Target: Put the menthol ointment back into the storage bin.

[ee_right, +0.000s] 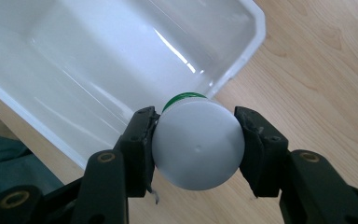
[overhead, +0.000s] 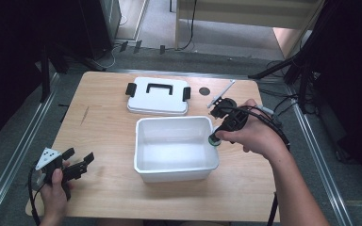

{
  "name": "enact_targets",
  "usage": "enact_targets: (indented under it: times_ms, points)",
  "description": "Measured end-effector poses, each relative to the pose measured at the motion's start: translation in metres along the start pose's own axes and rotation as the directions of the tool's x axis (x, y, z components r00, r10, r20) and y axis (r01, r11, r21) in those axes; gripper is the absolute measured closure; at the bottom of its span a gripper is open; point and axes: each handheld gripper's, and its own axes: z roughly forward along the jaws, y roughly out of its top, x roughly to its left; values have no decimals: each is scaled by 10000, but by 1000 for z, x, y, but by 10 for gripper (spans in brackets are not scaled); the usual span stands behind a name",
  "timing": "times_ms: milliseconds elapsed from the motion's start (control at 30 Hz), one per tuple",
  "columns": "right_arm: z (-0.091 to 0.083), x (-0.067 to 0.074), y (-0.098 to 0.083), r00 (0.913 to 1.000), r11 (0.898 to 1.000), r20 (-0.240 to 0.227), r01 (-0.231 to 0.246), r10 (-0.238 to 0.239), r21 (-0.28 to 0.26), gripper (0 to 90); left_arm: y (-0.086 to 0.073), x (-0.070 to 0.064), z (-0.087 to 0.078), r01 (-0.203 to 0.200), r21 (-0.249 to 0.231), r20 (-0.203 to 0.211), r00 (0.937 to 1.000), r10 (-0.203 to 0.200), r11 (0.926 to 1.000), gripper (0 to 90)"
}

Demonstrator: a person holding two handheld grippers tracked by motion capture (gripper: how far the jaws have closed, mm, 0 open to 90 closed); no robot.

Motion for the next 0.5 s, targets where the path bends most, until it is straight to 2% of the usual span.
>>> enact_targets:
  times_ms: [200, 300, 367, 500]
  points:
    - [8, 10, 10, 9994, 9997, -240, 240, -240, -19, 519, 0, 0, 0, 4, 7, 12, 10000, -4, 10000, 144]
    - [18, 15, 16, 9980, 9990, -429, 455, -456, -35, 519, 0, 0, 0, 13, -4, 10, 10000, -13, 10000, 145]
    - [20, 16, 17, 9981, 9992, -461, 405, -403, 42, 519, 0, 0, 0, 19, -8, 13, 10000, -19, 10000, 144]
    - [40, 17, 19, 9968, 9979, -537, 604, -590, 245, 519, 0, 0, 0, 28, -21, 13, 10000, -28, 10000, 144]
